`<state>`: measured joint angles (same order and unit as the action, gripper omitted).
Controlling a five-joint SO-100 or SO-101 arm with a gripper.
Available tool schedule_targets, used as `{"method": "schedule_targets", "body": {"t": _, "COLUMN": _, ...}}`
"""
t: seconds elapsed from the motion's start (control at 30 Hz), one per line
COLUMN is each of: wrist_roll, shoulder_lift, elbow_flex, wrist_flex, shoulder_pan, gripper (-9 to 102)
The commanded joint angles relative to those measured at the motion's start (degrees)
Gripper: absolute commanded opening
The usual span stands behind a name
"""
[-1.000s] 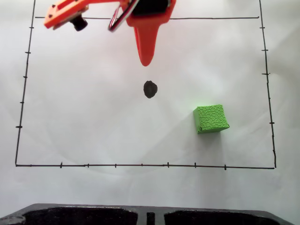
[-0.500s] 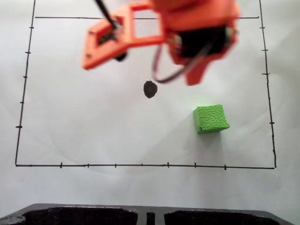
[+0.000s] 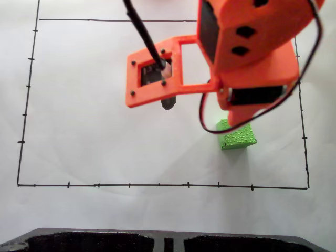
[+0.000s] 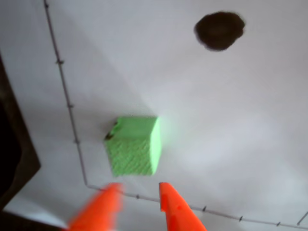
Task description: Grasp the colored block, Place it on the black dot, and then return the arm to the default position.
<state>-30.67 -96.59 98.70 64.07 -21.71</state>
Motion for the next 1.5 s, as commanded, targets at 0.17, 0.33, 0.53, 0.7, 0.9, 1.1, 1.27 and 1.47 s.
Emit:
{"method": "schedule_targets", "body": {"t": 0.17, "wrist_roll": 0.7, "shoulder_lift": 3.69, "elbow_flex": -5.89, "wrist_flex": 3.25, "shoulder_pan": -0.09, "gripper": 33}}
{"method": "schedule_targets", "body": {"t": 0.33, "wrist_roll": 0.62, "shoulder_lift": 5.89, "elbow_flex": -7.56, "wrist_flex": 3.69, "shoulder_pan": -0.35, "gripper": 36}}
{"method": "schedule_targets", "body": {"t": 0.53, "wrist_roll": 0.79, "shoulder_lift": 10.81, "elbow_flex": -10.9, "wrist_flex": 4.48, "shoulder_pan": -0.7, "gripper": 37}}
{"method": "schedule_targets", "body": {"t": 0.7, "wrist_roll": 0.79, "shoulder_lift": 15.29, "elbow_flex": -14.33, "wrist_flex": 5.45, "shoulder_pan": -1.32, "gripper": 37}}
{"method": "schedule_targets", "body": {"t": 0.9, "wrist_roll": 1.49, "shoulder_lift": 20.65, "elbow_flex": -18.28, "wrist_flex": 6.33, "shoulder_pan": -1.85, "gripper": 37}}
{"method": "schedule_targets", "body": {"t": 1.1, "wrist_roll": 2.11, "shoulder_lift": 23.47, "elbow_flex": -18.9, "wrist_flex": 5.89, "shoulder_pan": -2.02, "gripper": 37}}
{"method": "schedule_targets", "body": {"t": 1.27, "wrist_roll": 2.46, "shoulder_lift": 25.75, "elbow_flex": -19.95, "wrist_flex": 5.62, "shoulder_pan": -2.2, "gripper": 36}}
{"method": "schedule_targets", "body": {"t": 1.47, "wrist_roll": 2.99, "shoulder_lift": 27.07, "elbow_flex": -20.65, "wrist_flex": 4.83, "shoulder_pan": -1.85, "gripper": 36}}
